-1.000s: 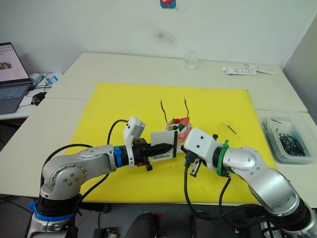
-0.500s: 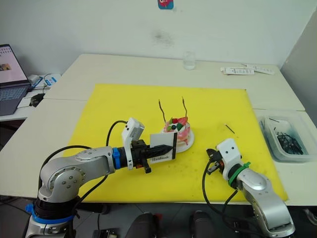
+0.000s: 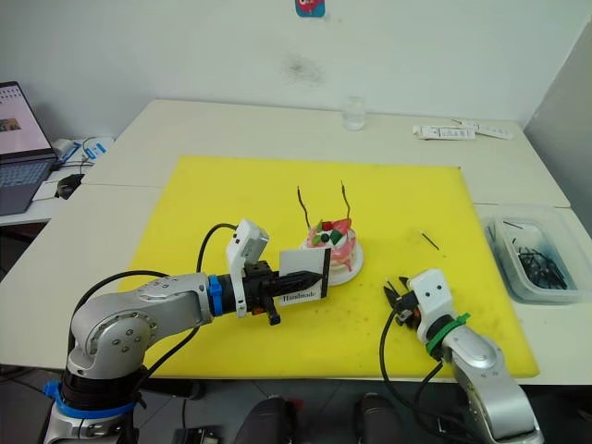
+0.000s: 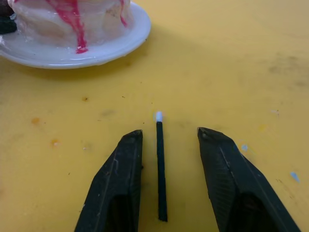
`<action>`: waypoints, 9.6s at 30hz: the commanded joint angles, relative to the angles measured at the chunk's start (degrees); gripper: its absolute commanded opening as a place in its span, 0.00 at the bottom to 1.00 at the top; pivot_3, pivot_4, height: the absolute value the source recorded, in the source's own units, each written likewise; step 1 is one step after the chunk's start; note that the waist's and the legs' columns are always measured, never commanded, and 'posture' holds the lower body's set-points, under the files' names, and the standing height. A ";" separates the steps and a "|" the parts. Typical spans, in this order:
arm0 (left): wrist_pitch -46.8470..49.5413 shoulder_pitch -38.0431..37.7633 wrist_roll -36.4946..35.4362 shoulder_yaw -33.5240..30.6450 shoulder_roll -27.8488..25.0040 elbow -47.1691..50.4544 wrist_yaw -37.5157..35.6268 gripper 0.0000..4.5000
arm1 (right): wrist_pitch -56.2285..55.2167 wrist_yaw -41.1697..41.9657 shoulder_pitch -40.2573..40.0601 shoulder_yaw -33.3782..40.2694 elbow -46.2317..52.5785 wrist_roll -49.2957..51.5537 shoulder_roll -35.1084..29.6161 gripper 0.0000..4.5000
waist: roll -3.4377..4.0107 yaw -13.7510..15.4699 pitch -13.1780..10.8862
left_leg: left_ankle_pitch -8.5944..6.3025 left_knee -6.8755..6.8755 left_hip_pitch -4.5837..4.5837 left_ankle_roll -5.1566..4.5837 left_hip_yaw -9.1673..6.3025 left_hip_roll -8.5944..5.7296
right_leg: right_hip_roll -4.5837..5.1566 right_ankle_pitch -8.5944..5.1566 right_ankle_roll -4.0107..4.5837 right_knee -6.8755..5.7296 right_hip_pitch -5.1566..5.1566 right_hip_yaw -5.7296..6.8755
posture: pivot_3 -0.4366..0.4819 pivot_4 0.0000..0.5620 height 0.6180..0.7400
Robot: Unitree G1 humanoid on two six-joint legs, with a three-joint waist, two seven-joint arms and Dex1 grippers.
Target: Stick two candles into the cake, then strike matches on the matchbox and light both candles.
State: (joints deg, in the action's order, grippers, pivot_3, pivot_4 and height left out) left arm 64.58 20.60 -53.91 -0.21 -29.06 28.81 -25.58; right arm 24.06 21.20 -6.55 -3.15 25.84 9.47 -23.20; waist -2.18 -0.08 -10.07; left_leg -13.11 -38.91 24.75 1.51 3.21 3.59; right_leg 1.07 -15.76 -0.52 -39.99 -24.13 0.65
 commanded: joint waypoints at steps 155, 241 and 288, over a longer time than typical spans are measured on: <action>5.65 6.74 -8.27 -4.57 -4.06 -8.25 -6.39 0.00 | 20.47 24.73 35.83 -18.58 17.66 1.89 -19.00 0.00 | -0.13 0.04 -0.12 | 0.02 0.01 0.02 0.03 -0.03 0.01 | 0.10 -0.03 -0.02 0.01 -0.02 0.08 | 0.48 0.27 0.54; 5.14 -12.04 -16.21 -16.93 -18.42 -11.13 -11.14 0.00 | 23.80 18.14 48.34 -15.24 10.86 -3.12 -8.66 0.00 | -0.11 -0.09 -0.17 | 0.16 0.07 -0.06 0.33 -0.10 0.08 | 0.28 -0.11 0.34 -0.10 -0.09 0.14 | 0.48 0.27 0.54; 4.19 -7.70 -13.96 -11.06 -14.25 -9.91 -13.26 0.00 | 20.34 15.05 51.49 -14.27 7.11 -7.02 -7.41 0.00 | -0.10 -0.05 -0.18 | 0.15 0.11 0.06 0.31 -0.04 0.11 | 0.17 -0.04 0.22 -0.07 -0.19 0.12 | 0.48 0.27 0.54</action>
State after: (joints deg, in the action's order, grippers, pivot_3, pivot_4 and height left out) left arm 69.36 11.98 -67.84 -11.41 -42.95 17.94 -38.12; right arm 44.98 37.04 43.64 -19.04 32.16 2.96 -30.82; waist -2.29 -0.13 -10.24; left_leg -12.96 -38.79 24.81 1.82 3.17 3.69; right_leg 1.24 -15.79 -0.30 -40.06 -24.32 0.77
